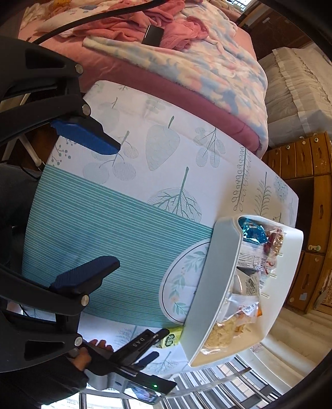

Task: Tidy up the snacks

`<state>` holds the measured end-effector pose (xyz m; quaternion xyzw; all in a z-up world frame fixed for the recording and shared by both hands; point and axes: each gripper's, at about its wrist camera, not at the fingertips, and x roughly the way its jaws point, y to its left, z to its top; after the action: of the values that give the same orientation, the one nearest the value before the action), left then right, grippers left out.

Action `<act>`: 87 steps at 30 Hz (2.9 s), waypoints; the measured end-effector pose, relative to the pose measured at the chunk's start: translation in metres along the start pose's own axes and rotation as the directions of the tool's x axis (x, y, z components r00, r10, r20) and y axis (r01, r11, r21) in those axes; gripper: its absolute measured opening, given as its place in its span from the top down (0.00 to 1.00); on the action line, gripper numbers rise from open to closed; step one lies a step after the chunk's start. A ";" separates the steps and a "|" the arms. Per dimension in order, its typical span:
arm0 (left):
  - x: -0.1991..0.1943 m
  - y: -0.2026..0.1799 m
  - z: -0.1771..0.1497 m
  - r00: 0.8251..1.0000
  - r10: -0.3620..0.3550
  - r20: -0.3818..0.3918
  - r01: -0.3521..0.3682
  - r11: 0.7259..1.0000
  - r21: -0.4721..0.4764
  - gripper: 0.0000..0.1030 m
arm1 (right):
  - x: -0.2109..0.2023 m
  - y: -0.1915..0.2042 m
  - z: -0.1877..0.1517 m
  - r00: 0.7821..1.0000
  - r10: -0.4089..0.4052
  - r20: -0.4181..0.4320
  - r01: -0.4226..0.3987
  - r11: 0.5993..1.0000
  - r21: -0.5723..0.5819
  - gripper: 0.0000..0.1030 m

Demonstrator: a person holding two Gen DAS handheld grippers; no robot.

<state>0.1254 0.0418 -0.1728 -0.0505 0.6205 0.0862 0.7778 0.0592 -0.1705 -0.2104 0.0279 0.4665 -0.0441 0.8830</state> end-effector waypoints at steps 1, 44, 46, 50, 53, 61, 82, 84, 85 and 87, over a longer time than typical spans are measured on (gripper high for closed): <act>0.002 -0.001 0.001 1.000 0.002 -0.005 -0.002 1.000 0.003 0.22 | 0.003 -0.001 0.001 1.000 -0.003 0.002 0.003 1.000 -0.002 0.22; 0.026 -0.019 0.120 0.986 -0.156 -0.051 0.163 0.909 0.384 0.22 | -0.067 -0.032 0.030 0.967 -0.246 -0.062 0.253 0.927 0.277 0.46; 0.028 -0.014 0.122 0.984 -0.167 -0.054 0.175 0.902 0.394 0.22 | -0.079 -0.031 0.039 0.961 -0.275 -0.033 0.273 0.920 0.281 0.46; 0.037 -0.001 0.125 0.980 -0.184 -0.074 0.198 0.896 0.398 0.22 | -0.095 -0.025 0.059 0.951 -0.308 0.018 0.290 0.911 0.294 0.46; 0.042 0.010 0.127 0.977 -0.198 -0.080 0.213 0.894 0.395 0.22 | -0.102 -0.012 0.073 0.949 -0.310 0.054 0.281 0.913 0.294 0.46; 0.045 0.042 0.135 0.966 -0.254 -0.049 0.255 0.896 0.364 0.22 | -0.091 0.036 0.105 0.958 -0.244 0.147 0.199 0.942 0.272 0.46; -0.029 0.095 0.128 0.928 -0.360 0.099 0.309 0.890 0.336 0.22 | -0.118 0.100 0.119 0.995 -0.033 0.099 -0.001 0.945 0.326 0.12; -0.034 0.103 0.121 0.922 -0.374 0.103 0.321 0.885 0.337 0.22 | -0.127 0.105 0.105 0.997 -0.027 0.078 -0.002 0.938 0.348 0.09; -0.038 0.107 0.118 0.919 -0.380 0.106 0.326 0.882 0.341 0.22 | -0.131 0.106 0.099 0.997 -0.018 0.072 -0.008 0.937 0.349 0.09; -0.044 0.112 0.112 0.922 -0.373 0.106 0.317 0.882 0.348 0.22 | -0.141 0.112 0.086 0.999 -0.022 0.045 0.005 0.940 0.341 0.07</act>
<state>0.2006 0.1693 -0.1016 -0.0243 0.5384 -0.1534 0.8283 0.0622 -0.0592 -0.0443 0.1760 0.4306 -0.1307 0.8755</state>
